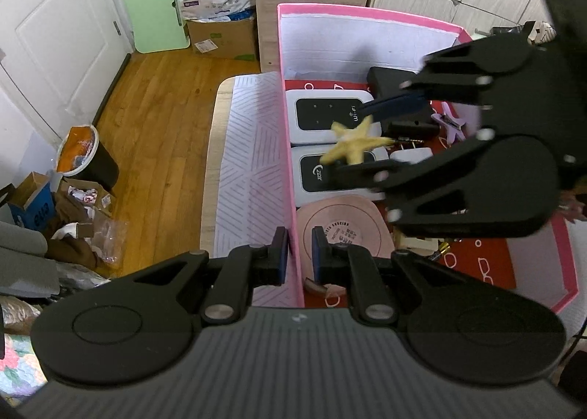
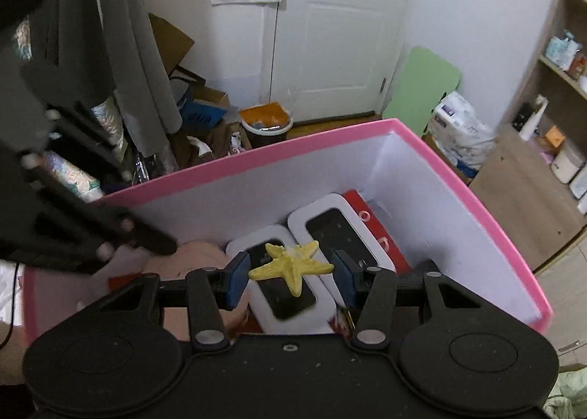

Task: Organize rigid objects
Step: 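Place the yellow star on the white router in the box, release, then move the right tool to the black phone battery and grasp it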

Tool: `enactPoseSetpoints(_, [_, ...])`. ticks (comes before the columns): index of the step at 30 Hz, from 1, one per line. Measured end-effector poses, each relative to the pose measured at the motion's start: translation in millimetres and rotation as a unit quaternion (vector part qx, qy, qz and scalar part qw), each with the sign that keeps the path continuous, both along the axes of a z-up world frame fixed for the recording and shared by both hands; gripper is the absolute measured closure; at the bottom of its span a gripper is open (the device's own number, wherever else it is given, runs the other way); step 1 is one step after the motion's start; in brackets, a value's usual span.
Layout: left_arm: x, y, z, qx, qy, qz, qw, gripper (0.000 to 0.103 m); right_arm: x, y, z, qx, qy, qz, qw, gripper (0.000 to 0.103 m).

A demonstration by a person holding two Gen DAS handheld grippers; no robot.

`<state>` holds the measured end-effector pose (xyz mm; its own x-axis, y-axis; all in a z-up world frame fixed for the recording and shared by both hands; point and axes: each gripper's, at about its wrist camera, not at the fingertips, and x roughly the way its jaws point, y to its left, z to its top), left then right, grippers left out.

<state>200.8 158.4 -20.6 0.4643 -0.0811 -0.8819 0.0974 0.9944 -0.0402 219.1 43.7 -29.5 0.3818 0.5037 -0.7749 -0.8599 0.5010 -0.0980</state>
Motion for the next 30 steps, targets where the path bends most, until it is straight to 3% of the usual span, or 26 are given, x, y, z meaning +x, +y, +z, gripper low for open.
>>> enactPoseSetpoints(6, [-0.3, 0.5, -0.9, -0.002, 0.001, -0.003, 1.0, 0.091, 6.9, 16.7, -7.5, -0.017, 0.012, 0.005, 1.0, 0.043])
enactPoseSetpoints(14, [-0.2, 0.3, -0.5, -0.004, 0.002, -0.007, 1.0, 0.091, -1.5, -60.3, 40.0, 0.084, -0.008, -0.064, 0.994, 0.038])
enactPoseSetpoints(21, [-0.3, 1.5, -0.1, -0.01, 0.003, 0.005, 0.9999, 0.091, -16.2, -159.1, 49.5, 0.129, -0.033, -0.18, 0.975, 0.037])
enactPoseSetpoints(30, [-0.9, -2.6, -0.2, 0.0, 0.002, 0.008, 1.0, 0.091, -28.7, -250.4, 11.2, 0.114, -0.02, -0.318, 0.941, 0.037])
